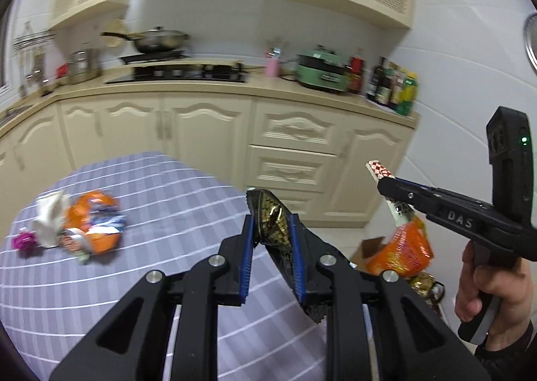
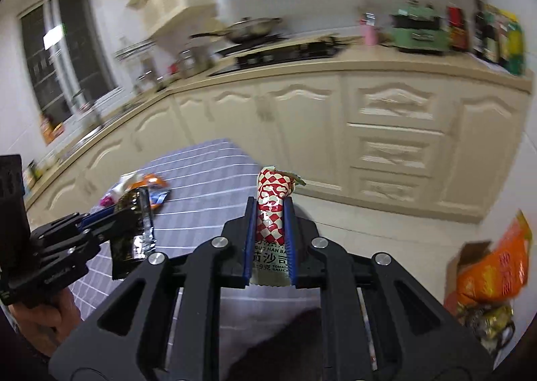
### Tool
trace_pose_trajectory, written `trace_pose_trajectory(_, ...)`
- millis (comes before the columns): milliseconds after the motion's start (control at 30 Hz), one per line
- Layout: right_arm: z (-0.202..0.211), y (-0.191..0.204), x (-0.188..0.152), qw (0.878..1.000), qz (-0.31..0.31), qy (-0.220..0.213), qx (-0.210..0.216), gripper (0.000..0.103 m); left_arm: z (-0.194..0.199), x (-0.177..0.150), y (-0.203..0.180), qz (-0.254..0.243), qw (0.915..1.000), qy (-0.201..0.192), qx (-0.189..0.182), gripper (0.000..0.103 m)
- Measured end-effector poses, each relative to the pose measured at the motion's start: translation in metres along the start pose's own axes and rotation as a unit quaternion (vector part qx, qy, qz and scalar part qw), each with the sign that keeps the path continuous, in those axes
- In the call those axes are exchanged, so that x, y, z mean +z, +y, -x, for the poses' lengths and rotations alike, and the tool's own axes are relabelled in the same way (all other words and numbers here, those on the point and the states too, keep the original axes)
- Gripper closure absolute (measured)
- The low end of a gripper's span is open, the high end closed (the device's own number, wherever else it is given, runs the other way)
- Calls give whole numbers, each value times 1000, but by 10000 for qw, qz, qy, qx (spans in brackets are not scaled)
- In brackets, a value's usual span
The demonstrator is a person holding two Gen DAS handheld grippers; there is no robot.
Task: Collect trash
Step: 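Carry both items to the blue bin and open both tools over it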
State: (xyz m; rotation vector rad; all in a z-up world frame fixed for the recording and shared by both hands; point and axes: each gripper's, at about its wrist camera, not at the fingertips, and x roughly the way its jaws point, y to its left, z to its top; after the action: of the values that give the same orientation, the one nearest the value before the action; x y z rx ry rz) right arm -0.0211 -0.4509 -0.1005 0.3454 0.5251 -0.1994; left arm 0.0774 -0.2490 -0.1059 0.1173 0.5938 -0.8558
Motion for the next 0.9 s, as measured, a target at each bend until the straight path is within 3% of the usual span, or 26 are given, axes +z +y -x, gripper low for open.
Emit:
trace_pose_trajectory(167, 20, -70, -21, 9976, -553, 71, -416, 87, -36, -7, -49, -207, 9985, 297, -413, 84)
trace_pose_trajectory(333, 17, -133, -55, 9897, -1125, 377, -804, 87, -91, -32, -101, -469, 9919, 880, -789, 83)
trace_pose_trajectory(567, -10, -203, -111, 9717, -1866, 941, -1104, 87, -172, -86, -157, -783, 9731, 1821, -1172, 83)
trace_pose_trajectory(900, -39, -254, -162, 9502, -2497, 1449, -1173, 87, -257, -147, -196, -1014, 9452, 2792, -1355, 83)
